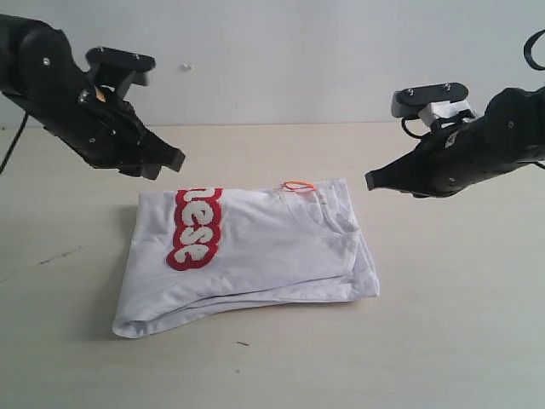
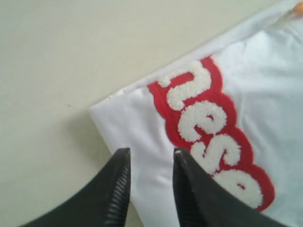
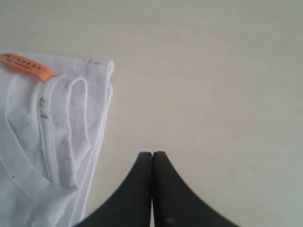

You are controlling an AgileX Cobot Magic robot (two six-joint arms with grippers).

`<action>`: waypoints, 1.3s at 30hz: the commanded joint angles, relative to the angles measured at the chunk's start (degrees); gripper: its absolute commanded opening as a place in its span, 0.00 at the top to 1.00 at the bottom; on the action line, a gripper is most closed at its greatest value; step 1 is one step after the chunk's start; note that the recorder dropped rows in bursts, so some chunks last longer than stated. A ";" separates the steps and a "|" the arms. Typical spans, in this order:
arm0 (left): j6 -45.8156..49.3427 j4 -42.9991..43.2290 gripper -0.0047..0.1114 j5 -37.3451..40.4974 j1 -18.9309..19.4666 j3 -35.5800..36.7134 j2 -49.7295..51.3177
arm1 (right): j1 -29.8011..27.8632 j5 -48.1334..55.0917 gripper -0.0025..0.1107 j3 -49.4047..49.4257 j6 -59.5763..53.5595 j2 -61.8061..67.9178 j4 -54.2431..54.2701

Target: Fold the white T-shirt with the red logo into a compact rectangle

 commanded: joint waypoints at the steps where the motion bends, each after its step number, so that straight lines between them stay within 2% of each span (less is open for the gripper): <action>1: -1.72 0.20 0.69 -6.82 0.23 6.10 -6.90 | -0.04 -3.71 0.98 2.67 0.86 -5.06 -0.49; 2: -2.15 0.20 0.69 -8.28 0.23 7.50 -8.07 | -0.04 -4.23 0.98 3.41 1.09 -5.91 -0.49; 4: -5.16 0.20 0.69 -16.16 0.23 13.63 -12.27 | -0.04 -6.33 0.98 6.08 2.47 -8.78 0.10; 5: -7.46 0.20 0.69 -22.60 0.23 18.27 -14.93 | -0.04 -7.96 0.98 8.12 2.71 -10.96 0.10; 9: -9.67 0.20 0.69 -38.82 0.23 31.29 -22.19 | -0.04 -16.46 0.98 15.64 3.64 -17.47 0.92; 15: -11.46 0.20 0.69 -54.23 0.23 45.65 -29.51 | -0.04 -26.61 0.98 26.83 5.44 -24.65 3.52; 18: -11.73 0.20 0.69 -59.55 0.23 49.83 -31.35 | -0.04 -31.48 0.98 30.49 7.01 -26.26 3.44; 25: -11.73 0.20 0.69 -61.53 0.23 55.35 -33.72 | -0.04 -32.51 0.98 33.59 11.22 -28.51 3.44; 39: -11.96 0.20 0.69 -61.40 0.23 55.83 -33.72 | -0.04 -32.51 0.98 33.59 11.11 -28.51 3.44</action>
